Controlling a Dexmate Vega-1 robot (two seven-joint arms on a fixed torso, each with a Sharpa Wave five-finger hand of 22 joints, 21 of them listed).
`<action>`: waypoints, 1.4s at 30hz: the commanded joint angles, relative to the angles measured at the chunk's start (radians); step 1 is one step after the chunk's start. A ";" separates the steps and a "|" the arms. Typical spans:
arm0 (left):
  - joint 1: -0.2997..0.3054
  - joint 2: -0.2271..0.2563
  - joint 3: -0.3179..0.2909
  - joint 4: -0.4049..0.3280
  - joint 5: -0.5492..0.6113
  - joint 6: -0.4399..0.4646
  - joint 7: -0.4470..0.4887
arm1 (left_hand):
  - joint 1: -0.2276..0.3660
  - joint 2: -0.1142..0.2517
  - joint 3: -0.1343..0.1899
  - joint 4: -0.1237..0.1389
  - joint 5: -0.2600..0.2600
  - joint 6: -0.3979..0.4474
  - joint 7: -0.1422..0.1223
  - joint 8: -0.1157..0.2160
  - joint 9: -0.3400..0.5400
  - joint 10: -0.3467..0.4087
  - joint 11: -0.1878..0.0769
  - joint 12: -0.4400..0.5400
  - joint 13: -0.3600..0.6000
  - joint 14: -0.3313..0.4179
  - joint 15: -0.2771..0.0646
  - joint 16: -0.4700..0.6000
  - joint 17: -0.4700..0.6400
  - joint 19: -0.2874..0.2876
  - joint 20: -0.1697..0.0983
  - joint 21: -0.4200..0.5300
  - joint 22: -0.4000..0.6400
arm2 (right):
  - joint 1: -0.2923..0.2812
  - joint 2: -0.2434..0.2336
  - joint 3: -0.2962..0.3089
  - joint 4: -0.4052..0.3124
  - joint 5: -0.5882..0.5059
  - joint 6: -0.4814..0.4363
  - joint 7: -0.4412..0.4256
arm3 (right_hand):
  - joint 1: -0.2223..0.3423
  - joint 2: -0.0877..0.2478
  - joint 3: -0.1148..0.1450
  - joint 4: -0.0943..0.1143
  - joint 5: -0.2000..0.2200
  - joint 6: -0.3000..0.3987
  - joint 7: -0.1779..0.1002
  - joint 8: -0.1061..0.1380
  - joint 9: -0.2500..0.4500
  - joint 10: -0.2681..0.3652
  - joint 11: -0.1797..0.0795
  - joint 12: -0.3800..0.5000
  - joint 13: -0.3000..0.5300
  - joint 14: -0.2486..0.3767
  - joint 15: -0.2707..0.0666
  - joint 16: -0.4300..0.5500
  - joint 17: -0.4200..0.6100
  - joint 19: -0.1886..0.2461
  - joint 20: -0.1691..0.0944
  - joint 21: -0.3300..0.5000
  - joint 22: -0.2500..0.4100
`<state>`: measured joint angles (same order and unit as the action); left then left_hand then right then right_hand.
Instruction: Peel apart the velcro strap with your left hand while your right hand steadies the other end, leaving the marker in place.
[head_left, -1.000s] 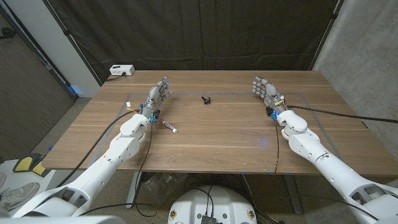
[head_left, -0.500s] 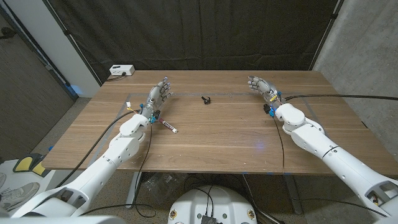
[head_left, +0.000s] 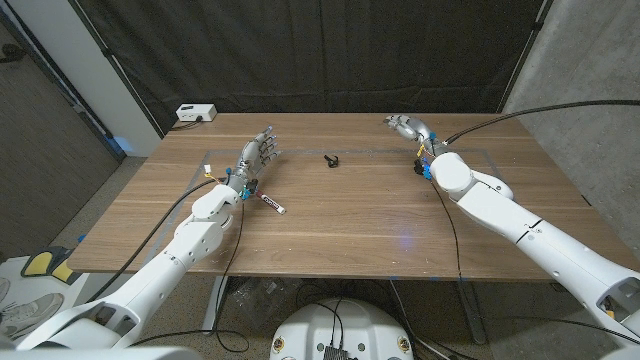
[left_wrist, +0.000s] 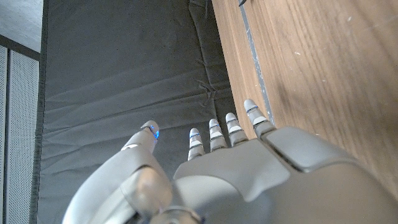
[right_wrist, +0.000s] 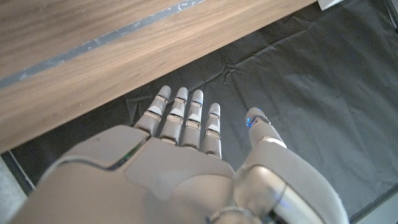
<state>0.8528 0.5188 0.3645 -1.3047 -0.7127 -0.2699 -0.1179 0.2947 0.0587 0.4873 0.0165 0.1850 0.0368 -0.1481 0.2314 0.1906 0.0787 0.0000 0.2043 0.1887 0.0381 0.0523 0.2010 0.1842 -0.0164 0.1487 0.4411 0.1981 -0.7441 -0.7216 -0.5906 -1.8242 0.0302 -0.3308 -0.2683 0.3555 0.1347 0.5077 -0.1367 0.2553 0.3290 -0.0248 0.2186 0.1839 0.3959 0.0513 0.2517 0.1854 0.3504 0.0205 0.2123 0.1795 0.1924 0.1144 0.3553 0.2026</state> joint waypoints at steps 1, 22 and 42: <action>-0.005 0.009 0.000 -0.001 -0.002 0.008 -0.012 | -0.001 0.006 0.006 -0.001 0.002 0.017 -0.003 0.001 0.000 0.010 -0.003 0.010 0.003 0.016 0.002 0.007 0.005 0.008 0.008 0.008 0.002 | 0.095 -0.004 -0.121 -0.082 -0.246 -0.267 0.031 | 0.000 0.011 -0.001 0.005 0.006 0.013 -0.004 0.007 0.005 0.009 -0.007 0.004 0.003 0.006 -0.010 0.003 0.003 0.008 -0.004 0.006 0.002; -0.016 0.008 -0.001 0.020 -0.011 0.010 -0.032 | -0.001 0.009 0.008 -0.003 0.002 0.037 0.006 -0.002 0.001 0.038 0.001 0.019 0.005 0.052 0.004 0.014 0.008 0.017 0.017 0.011 0.003 | 0.306 0.053 -0.350 -0.033 -0.514 -0.415 0.326 | 0.004 0.026 0.003 0.013 0.010 0.016 -0.024 -0.003 0.006 0.003 -0.026 -0.005 0.003 0.009 -0.047 -0.004 0.007 0.005 -0.009 0.006 0.005; -0.024 0.011 0.002 0.022 -0.006 0.022 -0.030 | 0.000 0.012 0.010 -0.005 0.003 0.055 0.015 -0.003 0.002 0.056 0.002 0.023 0.006 0.072 0.004 0.016 0.009 0.020 0.020 0.011 0.003 | 0.417 0.118 -0.464 0.050 -0.625 -0.380 0.576 | 0.037 0.039 0.007 0.006 0.010 0.022 -0.030 -0.008 0.007 0.035 -0.034 0.001 0.004 0.041 -0.074 0.007 0.011 0.014 -0.024 0.012 0.009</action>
<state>0.8302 0.5277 0.3655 -1.2818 -0.7225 -0.2545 -0.1537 0.2931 0.0602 0.4916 0.0122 0.1849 0.0847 -0.1316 0.2314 0.1908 0.1223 0.0064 0.2198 0.1934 0.1018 0.0588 0.2116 0.1886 -0.0020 0.1628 0.4489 0.1978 -0.3893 -0.6413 -0.9976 -1.8305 -0.5498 -0.7470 0.1710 0.3799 0.1710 0.5120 -0.1324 0.2629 0.3396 -0.0543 0.2101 0.1885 0.4196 0.0206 0.2461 0.1853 0.3784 -0.0428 0.2123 0.1887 0.2010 0.0944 0.3594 0.2072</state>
